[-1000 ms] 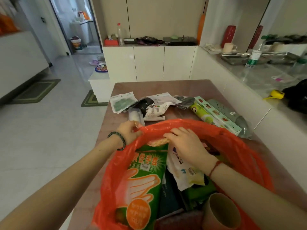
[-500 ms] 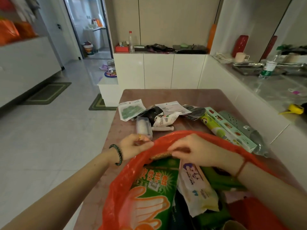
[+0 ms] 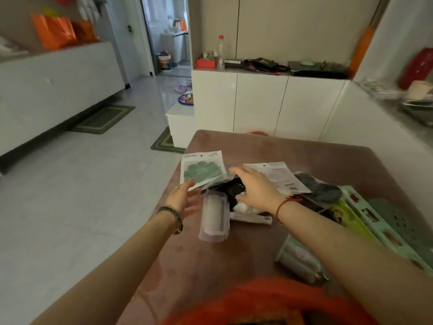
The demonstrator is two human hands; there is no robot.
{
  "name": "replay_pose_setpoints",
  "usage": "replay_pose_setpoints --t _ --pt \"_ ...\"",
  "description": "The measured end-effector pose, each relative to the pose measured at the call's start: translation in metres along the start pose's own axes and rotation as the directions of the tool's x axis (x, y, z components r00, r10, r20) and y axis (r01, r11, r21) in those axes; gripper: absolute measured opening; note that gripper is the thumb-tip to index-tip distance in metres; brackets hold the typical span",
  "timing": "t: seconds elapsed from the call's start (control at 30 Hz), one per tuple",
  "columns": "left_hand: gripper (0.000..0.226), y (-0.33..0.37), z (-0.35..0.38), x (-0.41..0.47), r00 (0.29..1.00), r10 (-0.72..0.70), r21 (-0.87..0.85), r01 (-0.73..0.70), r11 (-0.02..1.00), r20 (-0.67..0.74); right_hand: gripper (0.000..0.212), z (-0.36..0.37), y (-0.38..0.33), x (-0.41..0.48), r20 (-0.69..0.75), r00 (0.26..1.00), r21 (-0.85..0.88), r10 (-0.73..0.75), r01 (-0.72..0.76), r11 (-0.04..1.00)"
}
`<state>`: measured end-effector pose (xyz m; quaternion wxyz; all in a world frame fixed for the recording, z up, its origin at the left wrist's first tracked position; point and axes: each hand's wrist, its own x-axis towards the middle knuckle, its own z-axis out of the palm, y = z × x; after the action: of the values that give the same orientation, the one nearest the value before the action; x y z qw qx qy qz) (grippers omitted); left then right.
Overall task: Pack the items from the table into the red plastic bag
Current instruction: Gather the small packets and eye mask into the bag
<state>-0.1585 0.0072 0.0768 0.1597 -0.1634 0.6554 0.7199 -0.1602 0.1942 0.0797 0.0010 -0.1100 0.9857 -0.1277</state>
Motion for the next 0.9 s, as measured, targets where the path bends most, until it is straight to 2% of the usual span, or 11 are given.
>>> replay_pose_setpoints --t 0.13,0.23,0.37,0.47,0.53,0.6,0.67,0.73,0.8,0.83,0.9 --pt "0.028 -0.011 -0.005 0.035 0.994 -0.096 -0.160 0.087 0.983 -0.050 0.063 0.028 -0.006 0.060 0.123 0.981 -0.222 -0.148 0.173 0.960" --pt "0.040 -0.018 -0.011 0.053 0.983 -0.165 -0.261 0.139 0.955 -0.077 0.038 0.038 -0.007 0.084 0.119 0.975 -0.330 -0.190 0.219 0.918" --pt "0.047 -0.022 -0.020 0.075 0.963 -0.217 -0.219 0.180 0.959 -0.160 0.033 0.039 0.005 0.087 0.045 0.964 -0.335 -0.263 0.263 0.905" --pt "0.055 -0.019 -0.020 0.088 0.960 -0.236 -0.218 0.200 0.955 -0.153 0.032 0.020 0.017 0.064 -0.148 0.934 -0.230 -0.325 0.287 0.930" --pt "0.063 -0.011 -0.013 0.087 0.964 -0.258 -0.301 0.229 0.926 -0.059 0.025 -0.001 0.020 0.040 -0.362 0.859 -0.143 -0.363 0.333 0.932" --pt "0.073 -0.002 -0.004 0.079 0.954 -0.286 -0.340 0.299 0.891 0.090 0.022 -0.018 0.020 0.015 -0.545 0.730 -0.176 -0.412 0.381 0.908" --pt "0.079 0.006 0.005 0.066 0.927 -0.271 -0.310 0.346 0.885 0.260 0.026 -0.026 0.017 -0.002 -0.640 0.638 -0.217 -0.428 0.383 0.898" --pt "0.065 0.013 0.014 0.052 0.888 -0.215 -0.249 0.334 0.909 0.407 0.028 -0.024 0.014 -0.008 -0.639 0.599 -0.291 -0.483 0.393 0.872" --pt "0.038 0.017 0.023 0.043 0.879 -0.146 -0.242 0.279 0.929 0.454 0.028 -0.018 0.011 -0.007 -0.481 0.643 -0.359 -0.596 0.475 0.803" --pt "0.027 0.017 0.026 0.041 0.891 -0.124 -0.246 0.251 0.936 0.437 0.030 -0.015 0.011 -0.007 -0.366 0.696 -0.315 -0.618 0.532 0.786" --pt "0.023 0.015 0.021 0.047 0.930 -0.095 -0.268 0.198 0.943 0.355 0.052 -0.018 0.016 -0.007 -0.100 0.872 -0.061 -0.479 0.475 0.878"
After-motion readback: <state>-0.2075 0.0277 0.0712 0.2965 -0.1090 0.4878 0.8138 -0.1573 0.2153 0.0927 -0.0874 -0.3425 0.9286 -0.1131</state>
